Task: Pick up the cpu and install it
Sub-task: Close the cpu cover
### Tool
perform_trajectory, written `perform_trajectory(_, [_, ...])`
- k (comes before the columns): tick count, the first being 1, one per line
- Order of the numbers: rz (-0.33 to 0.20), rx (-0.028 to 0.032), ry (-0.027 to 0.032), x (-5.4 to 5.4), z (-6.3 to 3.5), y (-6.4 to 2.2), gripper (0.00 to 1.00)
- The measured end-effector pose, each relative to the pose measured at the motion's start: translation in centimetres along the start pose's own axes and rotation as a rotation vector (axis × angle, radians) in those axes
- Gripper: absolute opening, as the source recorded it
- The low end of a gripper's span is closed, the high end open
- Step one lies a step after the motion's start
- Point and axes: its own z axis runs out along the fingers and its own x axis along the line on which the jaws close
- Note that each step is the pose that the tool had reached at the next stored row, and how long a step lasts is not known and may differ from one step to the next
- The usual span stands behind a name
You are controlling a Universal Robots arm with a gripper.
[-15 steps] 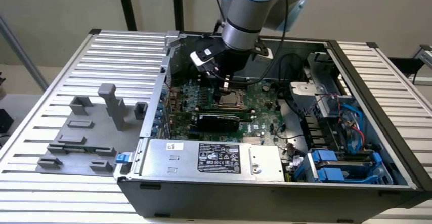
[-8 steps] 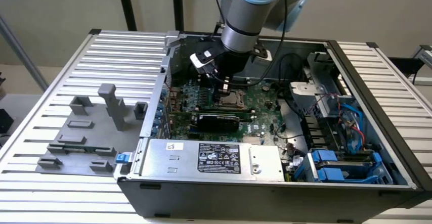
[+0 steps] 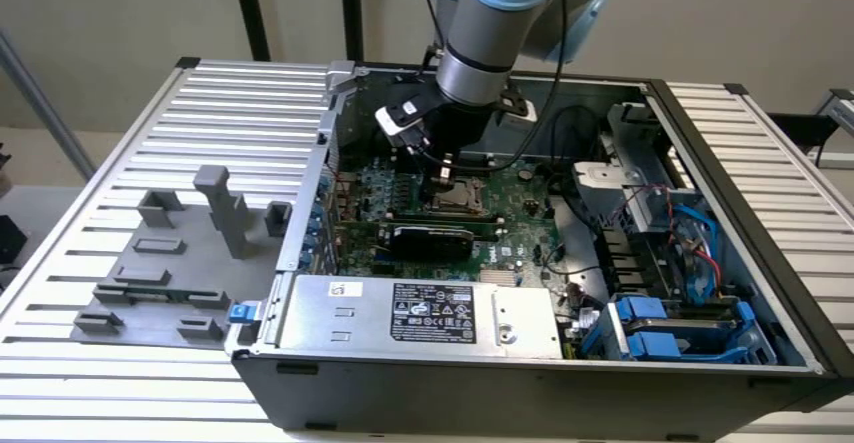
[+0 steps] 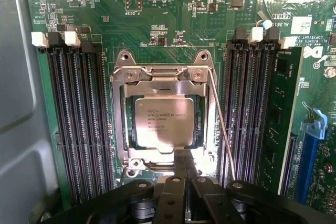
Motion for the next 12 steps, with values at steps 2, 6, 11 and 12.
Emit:
perform_trajectory(2, [0.000, 0.0016, -0.0003, 0.0, -0.39, -0.09, 0.11])
perform_trajectory(6, [0.000, 0.0032, -0.0009, 0.0, -0.65, -0.74, 0.11])
perform_trajectory(11, [0.000, 0.0032, -0.0001, -0.1, -0.67, -2.59, 0.11])
perform_trajectory(12, [0.000, 0.0030, 0.0000, -0.1, -0.62, -2.83, 0.11])
